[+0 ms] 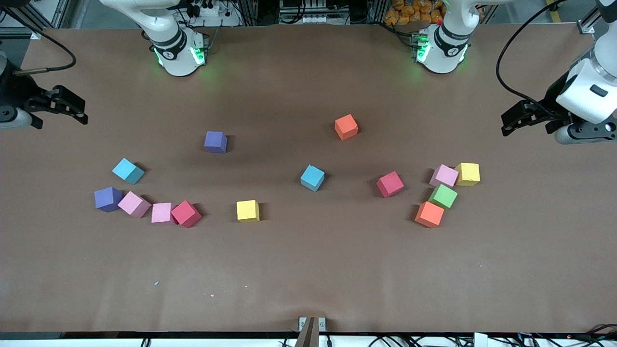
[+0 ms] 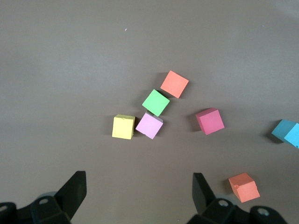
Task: Arrange 11 blocks into digit 3
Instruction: 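Move the left gripper over the orange cube while the right gripper reaches out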
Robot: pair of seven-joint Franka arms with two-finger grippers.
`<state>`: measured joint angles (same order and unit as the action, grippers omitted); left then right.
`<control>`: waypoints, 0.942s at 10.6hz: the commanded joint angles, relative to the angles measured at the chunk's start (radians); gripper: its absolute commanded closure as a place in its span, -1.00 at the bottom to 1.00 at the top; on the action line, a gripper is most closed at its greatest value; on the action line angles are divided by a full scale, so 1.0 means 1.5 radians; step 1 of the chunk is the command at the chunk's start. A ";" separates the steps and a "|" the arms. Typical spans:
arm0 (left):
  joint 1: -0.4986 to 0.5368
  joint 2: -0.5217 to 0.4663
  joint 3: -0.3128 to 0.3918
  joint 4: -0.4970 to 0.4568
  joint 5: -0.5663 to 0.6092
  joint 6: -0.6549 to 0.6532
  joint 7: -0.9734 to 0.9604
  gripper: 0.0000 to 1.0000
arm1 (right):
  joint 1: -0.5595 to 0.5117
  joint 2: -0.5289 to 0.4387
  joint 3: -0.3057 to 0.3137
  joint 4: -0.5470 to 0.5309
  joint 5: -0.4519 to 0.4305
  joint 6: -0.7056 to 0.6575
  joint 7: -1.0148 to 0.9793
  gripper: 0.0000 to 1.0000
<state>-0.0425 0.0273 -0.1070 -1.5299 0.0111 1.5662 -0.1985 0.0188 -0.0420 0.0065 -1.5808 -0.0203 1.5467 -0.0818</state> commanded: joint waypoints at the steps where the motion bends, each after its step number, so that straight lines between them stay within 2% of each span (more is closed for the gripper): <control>1: 0.004 -0.022 -0.002 -0.011 -0.014 -0.008 0.008 -1.00 | -0.005 0.009 0.005 0.020 -0.010 -0.015 0.013 -1.00; 4: 0.000 -0.007 -0.005 -0.010 -0.031 -0.007 0.018 -1.00 | -0.005 0.009 0.005 0.020 -0.010 -0.015 0.012 -1.00; 7: -0.005 0.041 -0.059 -0.016 -0.051 0.027 0.005 -1.00 | -0.006 0.008 0.005 0.020 -0.011 -0.017 0.012 -1.00; 10: -0.019 0.059 -0.108 -0.039 -0.046 0.056 -0.112 -1.00 | -0.009 0.008 0.005 0.020 -0.010 -0.021 0.010 -1.00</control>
<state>-0.0637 0.1204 -0.2430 -1.5615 -0.0433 1.6236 -0.2893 0.0172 -0.0419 0.0048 -1.5781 -0.0208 1.5379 -0.0804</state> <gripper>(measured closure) 0.000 0.000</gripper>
